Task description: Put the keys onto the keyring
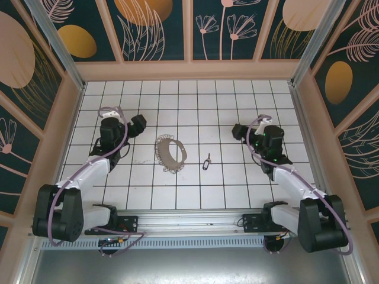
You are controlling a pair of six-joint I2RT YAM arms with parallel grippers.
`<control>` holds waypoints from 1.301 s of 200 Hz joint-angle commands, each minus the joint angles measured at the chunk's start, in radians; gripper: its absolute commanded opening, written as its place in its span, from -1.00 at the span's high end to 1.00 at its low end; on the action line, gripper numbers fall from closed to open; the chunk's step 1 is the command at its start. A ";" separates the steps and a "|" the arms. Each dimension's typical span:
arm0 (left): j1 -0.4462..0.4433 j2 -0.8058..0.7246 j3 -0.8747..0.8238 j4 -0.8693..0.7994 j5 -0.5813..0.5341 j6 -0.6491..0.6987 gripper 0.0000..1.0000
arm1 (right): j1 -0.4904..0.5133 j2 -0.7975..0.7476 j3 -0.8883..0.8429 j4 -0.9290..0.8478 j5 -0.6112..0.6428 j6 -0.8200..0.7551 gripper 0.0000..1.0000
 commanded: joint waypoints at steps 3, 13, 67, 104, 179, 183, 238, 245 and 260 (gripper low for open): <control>-0.051 0.012 -0.020 -0.014 0.053 -0.165 -0.68 | 0.093 0.001 -0.036 -0.038 0.056 0.070 -0.70; -0.082 0.019 -0.015 -0.010 0.042 -0.194 -0.65 | 0.131 0.018 -0.037 -0.035 0.078 0.088 -0.69; -0.173 0.191 0.146 -0.149 0.062 -0.097 -0.49 | 0.268 0.124 0.010 -0.060 0.154 0.116 -0.67; -0.218 0.277 0.216 -0.232 0.049 0.035 -0.38 | 0.280 0.137 0.001 0.021 0.079 0.128 -0.59; -0.332 0.440 0.432 -0.458 -0.103 0.259 0.12 | 0.280 0.214 0.006 0.105 0.044 0.160 -0.51; -0.331 0.444 0.438 -0.461 -0.104 0.266 0.15 | 0.281 0.217 0.007 0.109 0.043 0.161 -0.51; -0.333 0.529 0.528 -0.517 -0.118 0.355 0.37 | 0.282 0.232 0.007 0.137 0.035 0.184 -0.49; -0.334 0.537 0.536 -0.522 -0.117 0.362 0.37 | 0.282 0.232 0.008 0.138 0.037 0.185 -0.49; -0.334 0.555 0.553 -0.535 -0.122 0.374 0.39 | 0.282 0.232 0.009 0.140 0.038 0.185 -0.49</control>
